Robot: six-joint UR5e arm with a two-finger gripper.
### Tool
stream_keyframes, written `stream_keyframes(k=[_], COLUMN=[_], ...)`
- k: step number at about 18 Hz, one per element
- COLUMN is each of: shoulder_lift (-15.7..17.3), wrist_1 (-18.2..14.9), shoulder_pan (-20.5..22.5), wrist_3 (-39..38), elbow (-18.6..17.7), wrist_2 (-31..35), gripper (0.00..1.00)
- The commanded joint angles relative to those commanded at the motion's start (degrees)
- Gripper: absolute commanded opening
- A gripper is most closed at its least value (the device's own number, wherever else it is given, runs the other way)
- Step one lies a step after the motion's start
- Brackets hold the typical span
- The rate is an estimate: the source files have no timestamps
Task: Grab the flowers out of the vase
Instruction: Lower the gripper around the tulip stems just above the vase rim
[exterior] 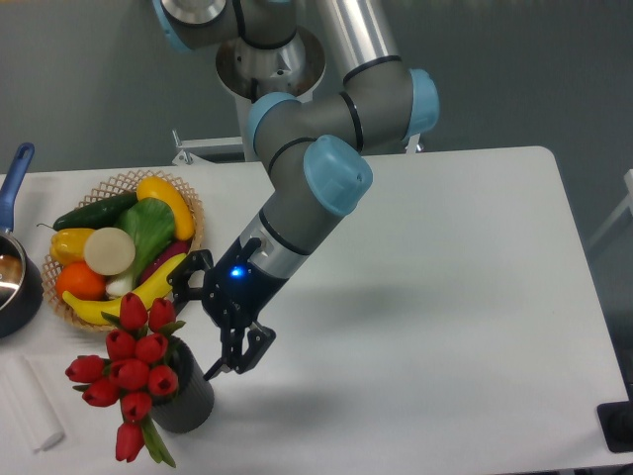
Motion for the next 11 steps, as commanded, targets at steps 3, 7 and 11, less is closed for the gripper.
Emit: stream_keyframes(k=[3,7,11], shoulder_lift=[-1.1,-3.1,-3.2], wrist_1=[0.2,0.2,0.3], shoulder_pan=[-0.4,-1.3,-1.9], wrist_3=[-0.7,-1.1,-1.3], elbow=[1.6,2.8,2.7], wrist_2=[-0.3,0.1,0.4], gripper=[1.0,1.0,1.0])
